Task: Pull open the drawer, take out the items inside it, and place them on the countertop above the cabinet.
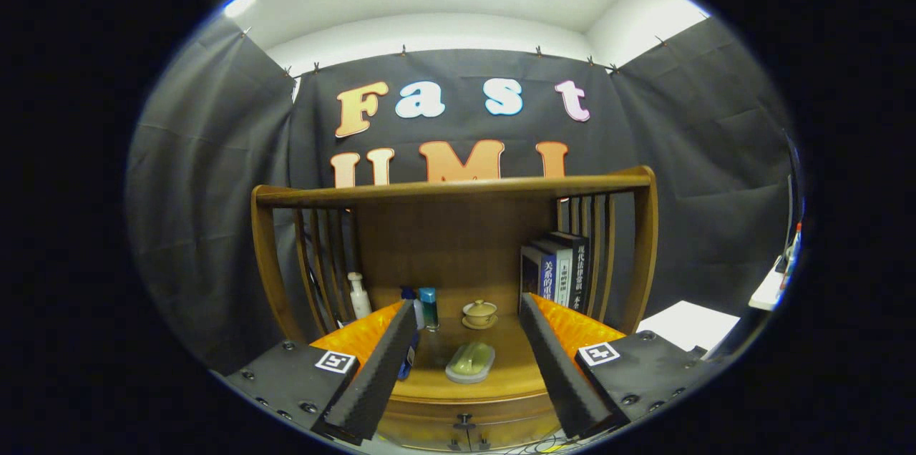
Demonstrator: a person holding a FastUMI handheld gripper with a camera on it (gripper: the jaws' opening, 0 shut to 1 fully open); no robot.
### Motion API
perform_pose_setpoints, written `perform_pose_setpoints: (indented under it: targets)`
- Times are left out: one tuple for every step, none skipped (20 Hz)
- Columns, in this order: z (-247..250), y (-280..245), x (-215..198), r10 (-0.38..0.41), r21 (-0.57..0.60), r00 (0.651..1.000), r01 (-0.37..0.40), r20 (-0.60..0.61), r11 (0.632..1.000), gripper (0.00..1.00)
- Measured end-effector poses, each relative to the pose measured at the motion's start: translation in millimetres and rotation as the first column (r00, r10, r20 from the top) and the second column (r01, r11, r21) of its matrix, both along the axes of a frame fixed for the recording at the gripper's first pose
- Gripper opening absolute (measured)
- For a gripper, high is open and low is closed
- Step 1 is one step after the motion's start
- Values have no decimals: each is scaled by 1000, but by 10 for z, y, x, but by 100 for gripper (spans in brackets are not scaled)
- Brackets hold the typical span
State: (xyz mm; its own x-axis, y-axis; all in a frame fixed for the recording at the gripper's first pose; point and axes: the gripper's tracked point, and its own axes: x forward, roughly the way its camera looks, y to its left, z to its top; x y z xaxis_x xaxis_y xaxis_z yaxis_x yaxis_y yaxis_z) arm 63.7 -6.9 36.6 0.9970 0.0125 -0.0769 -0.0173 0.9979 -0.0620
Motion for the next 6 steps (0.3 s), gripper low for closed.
perform_pose_setpoints:
  targets:
    - [36, 31, -17, 5, 0, 1000, -5, 5, 1000, 97]
    - [64, 81, -16, 14, 4, 1000, -14, 7, 1000, 97]
    - [71, 112, -21, 20, 9, 1000, -20, 7, 1000, 97]
    - [80, 112, -25, 22, 10, 1000, -22, 5, 1000, 97]
    - [78, 110, -30, 21, 10, 1000, -21, 3, 1000, 97]
    - [70, 100, -43, 20, 11, 1000, -20, 2, 1000, 97]
